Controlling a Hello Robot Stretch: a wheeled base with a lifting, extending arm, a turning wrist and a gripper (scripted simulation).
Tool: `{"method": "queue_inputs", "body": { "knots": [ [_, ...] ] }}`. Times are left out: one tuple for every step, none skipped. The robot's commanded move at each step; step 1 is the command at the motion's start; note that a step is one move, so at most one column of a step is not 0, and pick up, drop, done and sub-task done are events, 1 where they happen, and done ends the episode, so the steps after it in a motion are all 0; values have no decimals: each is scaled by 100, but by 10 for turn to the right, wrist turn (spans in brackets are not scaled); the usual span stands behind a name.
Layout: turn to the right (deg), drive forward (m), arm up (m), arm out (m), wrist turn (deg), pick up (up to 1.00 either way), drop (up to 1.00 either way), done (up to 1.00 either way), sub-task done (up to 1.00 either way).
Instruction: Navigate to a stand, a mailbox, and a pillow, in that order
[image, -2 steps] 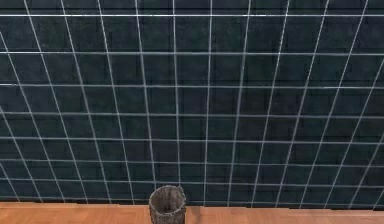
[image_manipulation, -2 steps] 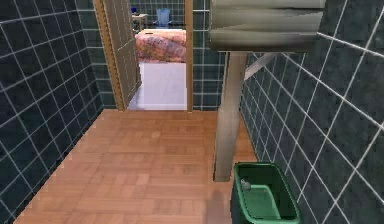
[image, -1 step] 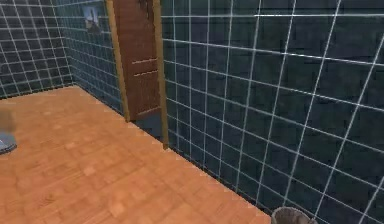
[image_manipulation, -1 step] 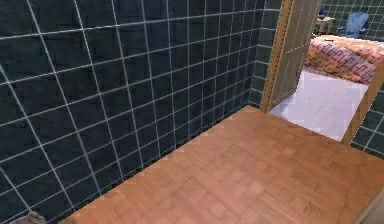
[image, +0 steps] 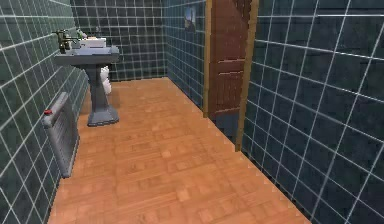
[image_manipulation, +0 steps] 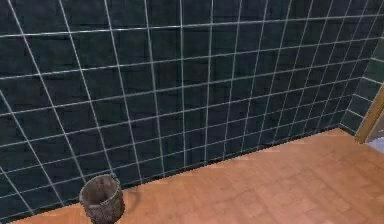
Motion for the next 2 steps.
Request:
{"method": "queue_inputs", "body": {
  "knots": [
    [0,100,0,0,0,0,0,0,0],
    [0,100,0,0,0,0,0,0,0]
  ]
}}
